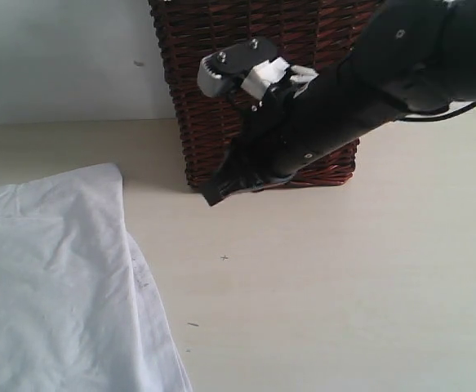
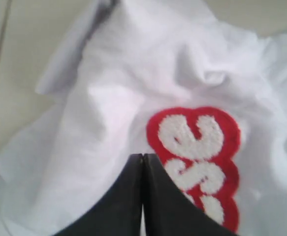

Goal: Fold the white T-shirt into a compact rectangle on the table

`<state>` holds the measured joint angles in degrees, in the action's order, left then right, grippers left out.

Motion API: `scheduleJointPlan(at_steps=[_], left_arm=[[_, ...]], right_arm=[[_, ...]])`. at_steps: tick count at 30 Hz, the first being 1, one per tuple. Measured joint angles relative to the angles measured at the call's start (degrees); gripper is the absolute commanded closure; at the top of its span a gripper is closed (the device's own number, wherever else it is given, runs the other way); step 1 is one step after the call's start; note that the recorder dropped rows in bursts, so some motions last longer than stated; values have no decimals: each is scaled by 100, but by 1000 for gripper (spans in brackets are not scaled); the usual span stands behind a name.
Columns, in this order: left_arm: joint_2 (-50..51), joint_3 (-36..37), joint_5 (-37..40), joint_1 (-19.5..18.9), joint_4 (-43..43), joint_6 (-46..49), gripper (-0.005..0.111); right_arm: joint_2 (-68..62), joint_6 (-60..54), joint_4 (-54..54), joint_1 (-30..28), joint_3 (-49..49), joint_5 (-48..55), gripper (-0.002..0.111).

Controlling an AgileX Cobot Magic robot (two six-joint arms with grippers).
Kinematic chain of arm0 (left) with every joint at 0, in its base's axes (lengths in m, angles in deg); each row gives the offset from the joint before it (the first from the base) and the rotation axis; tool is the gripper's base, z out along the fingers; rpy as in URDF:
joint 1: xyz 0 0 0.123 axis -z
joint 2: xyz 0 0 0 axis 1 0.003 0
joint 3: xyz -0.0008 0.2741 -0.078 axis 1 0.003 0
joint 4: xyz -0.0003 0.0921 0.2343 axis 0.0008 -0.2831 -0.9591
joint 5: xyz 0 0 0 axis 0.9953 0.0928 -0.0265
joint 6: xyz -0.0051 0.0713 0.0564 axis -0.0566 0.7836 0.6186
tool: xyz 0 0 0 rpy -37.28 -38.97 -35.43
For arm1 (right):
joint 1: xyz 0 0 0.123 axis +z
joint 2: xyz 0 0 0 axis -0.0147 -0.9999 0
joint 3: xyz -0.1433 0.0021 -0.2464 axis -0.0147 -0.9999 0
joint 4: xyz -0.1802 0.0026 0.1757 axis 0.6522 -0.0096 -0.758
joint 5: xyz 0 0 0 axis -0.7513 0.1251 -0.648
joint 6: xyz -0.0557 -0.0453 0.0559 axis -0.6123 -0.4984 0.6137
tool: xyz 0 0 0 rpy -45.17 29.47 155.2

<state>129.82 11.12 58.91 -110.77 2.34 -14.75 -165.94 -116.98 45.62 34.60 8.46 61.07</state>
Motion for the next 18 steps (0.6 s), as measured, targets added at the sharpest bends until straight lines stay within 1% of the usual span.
scheduleJointPlan(at_steps=[3,6,10,14,18], left_arm=[[-39,101,445,42,271,-37,107],[-146,253,461,138,424,-48,107],[-342,369,104,193,609,-59,107],[-430,382,-339,193,768,-71,107],[-430,392,-708,193,907,-71,107]], right_arm=[[-400,-165,-153,217,117,107,108],[-714,-215,-181,501,251,110,108],[-1108,-243,-195,808,486,41,108],[-1665,-121,-208,821,748,19,108],[-2316,29,-208,879,1200,327,108]])
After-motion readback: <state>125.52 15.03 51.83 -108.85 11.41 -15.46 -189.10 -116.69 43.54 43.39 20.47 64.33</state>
